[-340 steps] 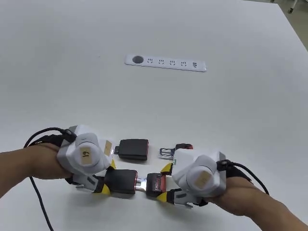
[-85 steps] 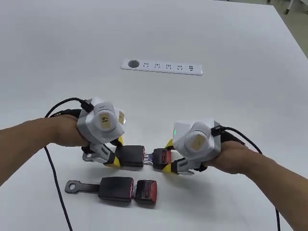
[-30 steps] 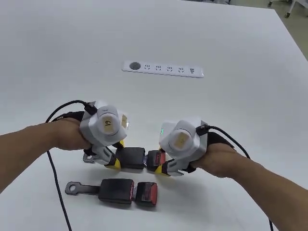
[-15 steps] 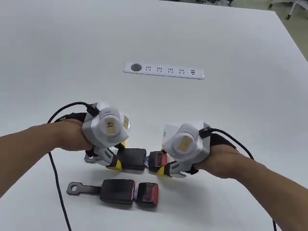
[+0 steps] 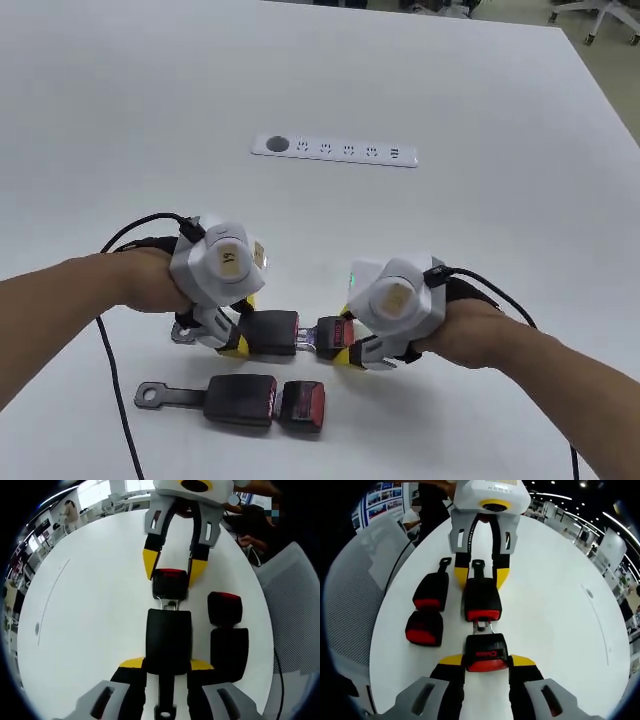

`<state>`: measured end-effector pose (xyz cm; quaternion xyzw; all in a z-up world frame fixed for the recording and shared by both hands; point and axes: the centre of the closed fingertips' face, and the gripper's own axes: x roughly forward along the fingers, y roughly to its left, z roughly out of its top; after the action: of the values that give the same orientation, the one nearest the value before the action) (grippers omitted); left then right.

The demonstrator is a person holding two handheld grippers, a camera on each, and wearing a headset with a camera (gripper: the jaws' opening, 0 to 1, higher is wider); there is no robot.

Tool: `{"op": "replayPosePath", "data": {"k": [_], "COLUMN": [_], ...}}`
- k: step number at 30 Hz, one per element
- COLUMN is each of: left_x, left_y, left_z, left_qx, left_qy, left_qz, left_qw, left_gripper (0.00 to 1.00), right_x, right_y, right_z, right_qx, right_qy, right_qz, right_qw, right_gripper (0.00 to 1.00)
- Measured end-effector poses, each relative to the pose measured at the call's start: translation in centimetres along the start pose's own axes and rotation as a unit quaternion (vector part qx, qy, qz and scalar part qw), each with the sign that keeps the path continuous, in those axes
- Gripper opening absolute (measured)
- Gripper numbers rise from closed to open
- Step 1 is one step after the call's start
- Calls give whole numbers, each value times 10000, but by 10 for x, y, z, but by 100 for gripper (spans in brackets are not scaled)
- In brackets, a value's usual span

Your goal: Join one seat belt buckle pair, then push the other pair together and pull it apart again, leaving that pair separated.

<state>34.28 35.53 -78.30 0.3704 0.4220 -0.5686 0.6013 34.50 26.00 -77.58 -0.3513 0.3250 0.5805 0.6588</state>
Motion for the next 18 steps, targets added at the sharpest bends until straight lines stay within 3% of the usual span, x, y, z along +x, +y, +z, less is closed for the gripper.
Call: {"op": "replayPosePath", "data": {"k": [18], "left_x": [-2], "left_y": [-1], "left_z": [1], "left_qx": [45], "left_qy": [28], "left_qz": [23], "left_qw": [10000], "left_gripper": [32], "right_x": [-8], "right_y": [0], "right_z": [-14], "right_qx": [-18], "right_qy": [98], "right_qz": [45], "right_qw": [9999], "right_gripper": [30]}}
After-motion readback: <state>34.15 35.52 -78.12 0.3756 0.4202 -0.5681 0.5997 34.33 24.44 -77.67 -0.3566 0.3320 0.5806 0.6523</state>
